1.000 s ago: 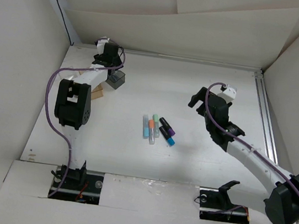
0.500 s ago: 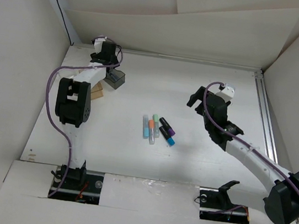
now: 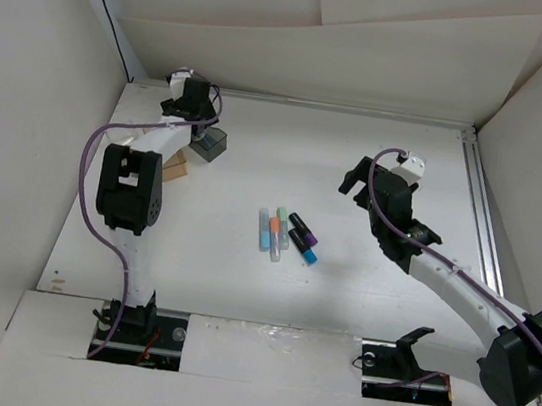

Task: Sort the stationery into containers
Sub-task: Place the stationery in the storage box, then pick up the pen from the center of the board.

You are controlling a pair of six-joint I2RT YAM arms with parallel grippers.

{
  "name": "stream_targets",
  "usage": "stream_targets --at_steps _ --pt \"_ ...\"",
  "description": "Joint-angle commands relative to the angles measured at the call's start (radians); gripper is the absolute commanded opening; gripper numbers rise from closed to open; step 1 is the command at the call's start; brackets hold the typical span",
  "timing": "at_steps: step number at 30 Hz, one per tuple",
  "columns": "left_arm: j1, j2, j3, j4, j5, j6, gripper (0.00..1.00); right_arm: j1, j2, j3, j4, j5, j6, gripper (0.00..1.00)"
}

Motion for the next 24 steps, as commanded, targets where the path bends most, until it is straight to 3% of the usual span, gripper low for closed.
stream_targets --at_steps 1,4,8,9,11,12,13,16,18,20,21,24 --pt "-0.046 -0.191 -0.033 0.075 -0.023 0.0 0.66 0.008 0.001 0.045 0.044 0.012 -0.013 0.98" --pt "-0.082 -0.274 -0.096 0.104 0.012 -0.034 0.54 0.017 0.001 0.045 0.044 0.021 -0.013 0.98" --pt "-0.247 -0.449 -0.294 0.195 -0.029 -0.058 0.35 0.017 -0.008 0.045 0.044 0.034 -0.013 0.94" --pt "-0.278 -0.471 -0.362 0.205 -0.029 -0.069 0.19 0.017 -0.008 0.045 0.044 0.034 -0.013 0.85" --pt "-0.335 -0.518 -0.423 0.205 -0.029 -0.093 0.1 0.017 -0.008 0.045 0.044 0.044 -0.013 0.65" --pt "-0.391 -0.532 -0.488 0.219 -0.01 -0.094 0.06 0.017 -0.008 0.045 0.044 0.054 -0.004 0.36" --pt "-0.422 -0.543 -0.518 0.219 0.006 -0.094 0.02 0.017 -0.008 0.036 0.044 0.054 -0.004 0.25" --pt "-0.549 -0.571 -0.613 0.152 -0.005 -0.094 0.02 0.017 -0.008 0.036 0.044 0.075 0.005 0.0" --pt "-0.602 -0.592 -0.67 0.124 -0.042 -0.129 0.02 0.017 -0.017 0.036 0.044 0.075 0.005 0.0" --pt "-0.648 -0.63 -0.76 0.124 -0.042 -0.164 0.1 0.017 -0.017 0.036 0.044 0.075 0.005 0.03" --pt "-0.648 -0.64 -0.786 0.135 -0.011 -0.178 0.2 0.017 -0.017 0.036 0.044 0.065 0.005 0.06" --pt "-0.657 -0.64 -0.849 0.181 0.056 -0.204 0.27 0.017 0.003 0.036 0.044 0.055 0.005 0.11"
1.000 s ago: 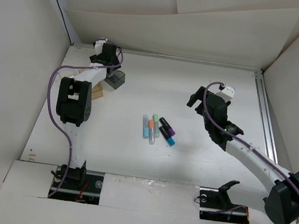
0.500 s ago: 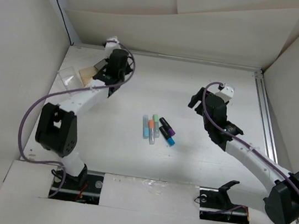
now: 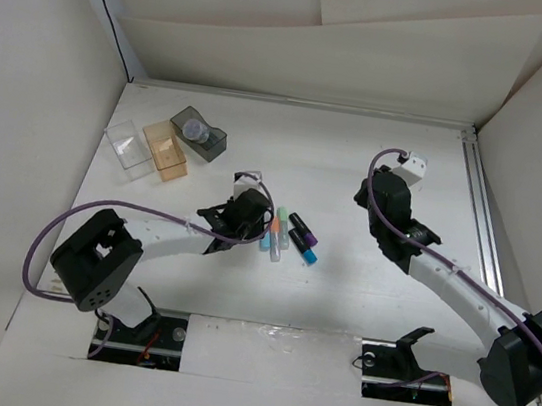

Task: Sort the stationery into containers
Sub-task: Pick up the pen from the center of the board.

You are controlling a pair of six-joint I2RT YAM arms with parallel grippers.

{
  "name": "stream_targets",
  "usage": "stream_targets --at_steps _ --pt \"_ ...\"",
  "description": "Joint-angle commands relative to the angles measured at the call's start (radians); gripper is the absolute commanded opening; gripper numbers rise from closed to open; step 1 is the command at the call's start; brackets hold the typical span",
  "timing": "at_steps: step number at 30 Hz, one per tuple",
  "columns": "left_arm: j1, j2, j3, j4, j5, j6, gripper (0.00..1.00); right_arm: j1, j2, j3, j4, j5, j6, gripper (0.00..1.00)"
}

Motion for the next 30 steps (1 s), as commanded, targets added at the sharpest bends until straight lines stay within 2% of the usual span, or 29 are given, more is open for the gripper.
stream_targets --at_steps 1,3,7,12,21,22,23,24,25,30 --pt "0.002 -0.037 -0.021 0.055 0.03 -0.056 0.3 0.006 0.003 0.032 0.044 0.006 0.004 0.13" --pt "-0.008 -0.002 -0.021 0.064 0.042 -0.056 0.3 0.006 0.012 0.032 0.044 -0.003 0.004 0.22" --pt "-0.009 0.059 0.013 0.064 0.042 -0.046 0.37 0.006 0.021 0.041 0.044 -0.012 0.004 0.28" --pt "-0.018 0.102 0.024 0.064 0.053 -0.035 0.39 0.006 0.031 0.041 0.044 -0.022 -0.005 0.28" --pt "-0.038 0.223 0.111 0.001 -0.067 -0.026 0.39 0.006 0.031 0.051 0.044 -0.031 -0.005 0.31" --pt "-0.048 0.234 0.12 -0.011 -0.087 -0.026 0.37 0.006 0.031 0.051 0.044 -0.031 -0.005 0.31" --pt "-0.062 0.243 0.129 -0.022 -0.108 -0.036 0.17 0.006 0.031 0.051 0.044 -0.031 -0.005 0.31" --pt "-0.062 0.243 0.13 -0.034 -0.137 -0.047 0.06 0.015 0.031 0.051 0.044 -0.031 -0.005 0.31" --pt "-0.062 0.243 0.13 -0.034 -0.138 -0.047 0.0 0.015 0.031 0.051 0.044 -0.031 -0.005 0.32" --pt "-0.062 0.129 0.12 -0.057 -0.2 -0.07 0.0 0.015 0.031 0.051 0.044 -0.031 -0.005 0.32"
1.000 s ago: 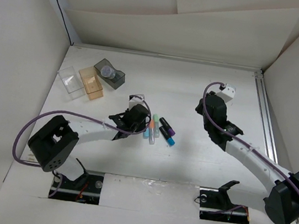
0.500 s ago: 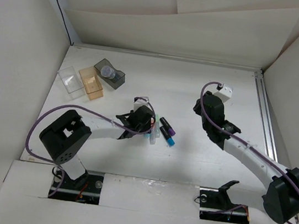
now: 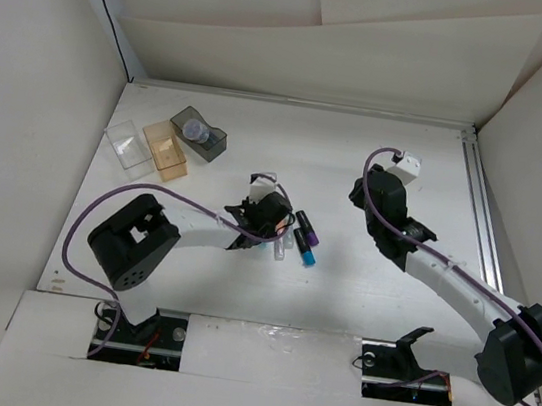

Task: Sort the stationery into containers
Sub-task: Pick up the pen from the center of the board, then place the pen in the storage box.

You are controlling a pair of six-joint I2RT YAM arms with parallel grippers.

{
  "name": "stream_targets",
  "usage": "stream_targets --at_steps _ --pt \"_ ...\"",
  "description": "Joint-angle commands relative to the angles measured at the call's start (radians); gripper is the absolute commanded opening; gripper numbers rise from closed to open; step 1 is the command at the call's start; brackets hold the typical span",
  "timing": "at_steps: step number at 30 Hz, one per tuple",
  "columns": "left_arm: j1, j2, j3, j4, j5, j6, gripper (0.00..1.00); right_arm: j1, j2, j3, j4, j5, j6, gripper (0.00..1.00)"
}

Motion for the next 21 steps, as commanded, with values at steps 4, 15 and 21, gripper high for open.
stream_targets --at_steps 4,15,21 --pt "0.096 -0.231 0.012 -0.069 -0.089 -0.018 0.0 0.013 -0.014 0.046 0.044 -0.004 -0.008 0.32" --pt "0.607 -0.276 0.18 -0.002 0.03 -0.023 0.03 0.013 -0.013 0.046 0.044 -0.024 -0.008 0.32" --pt "0.704 -0.058 0.405 -0.148 -0.033 -0.009 0.05 0.013 -0.004 0.046 0.044 -0.035 -0.008 0.32"
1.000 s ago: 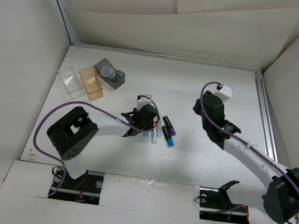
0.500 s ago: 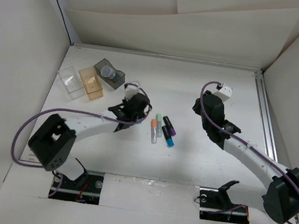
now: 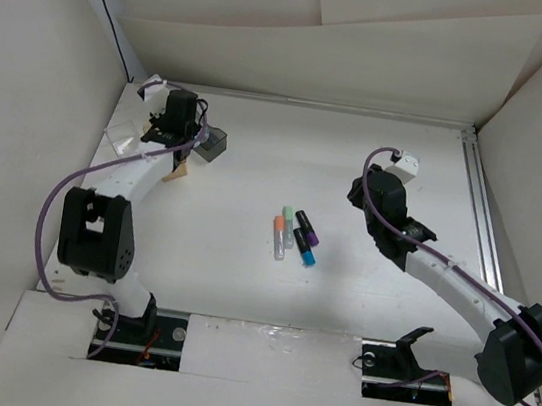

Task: Sort the stationery into containers
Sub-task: Place the pen in the storage box.

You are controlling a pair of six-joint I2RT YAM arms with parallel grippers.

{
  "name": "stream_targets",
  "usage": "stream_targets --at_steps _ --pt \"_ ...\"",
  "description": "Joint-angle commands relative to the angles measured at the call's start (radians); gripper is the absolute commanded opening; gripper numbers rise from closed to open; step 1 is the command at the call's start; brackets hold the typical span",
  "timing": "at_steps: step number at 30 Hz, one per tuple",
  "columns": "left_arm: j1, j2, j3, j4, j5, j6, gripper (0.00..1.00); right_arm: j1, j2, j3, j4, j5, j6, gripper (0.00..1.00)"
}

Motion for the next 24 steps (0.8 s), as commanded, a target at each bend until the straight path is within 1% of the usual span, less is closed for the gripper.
stream_targets --at_steps 1,3,6,10,17,20,21,22,24 --pt "0.036 0.08 0.11 -0.09 -0.029 0.023 0.05 0.011 -0.004 0.043 0.043 -0.008 -0.008 0.32" --pt "0.068 0.126 0.13 -0.102 -0.029 0.032 0.05 0.011 -0.004 0.043 0.043 -0.008 -0.008 0.32" --pt "0.08 0.17 0.13 -0.102 -0.076 0.061 0.05 0.02 -0.004 0.043 0.043 -0.008 -0.008 0.32" --pt "0.129 0.192 0.13 -0.115 -0.063 0.071 0.05 0.02 -0.004 0.043 0.043 -0.008 -0.008 0.32" --pt "0.129 0.233 0.13 -0.102 -0.073 0.117 0.05 0.02 -0.004 0.043 0.043 -0.008 -0.008 0.32" --pt "0.129 0.256 0.16 -0.102 -0.063 0.138 0.13 0.02 -0.004 0.043 0.043 -0.008 -0.008 0.32" --pt "0.129 0.267 0.17 -0.102 -0.063 0.138 0.17 0.02 -0.004 0.043 0.043 -0.008 -0.008 0.32" --pt "0.129 0.267 0.179 -0.111 -0.054 0.138 0.28 0.02 -0.004 0.043 0.043 -0.008 -0.008 0.32" --pt "0.129 0.256 0.179 -0.111 -0.054 0.147 0.36 0.02 -0.004 0.043 0.043 -0.008 -0.008 0.32"
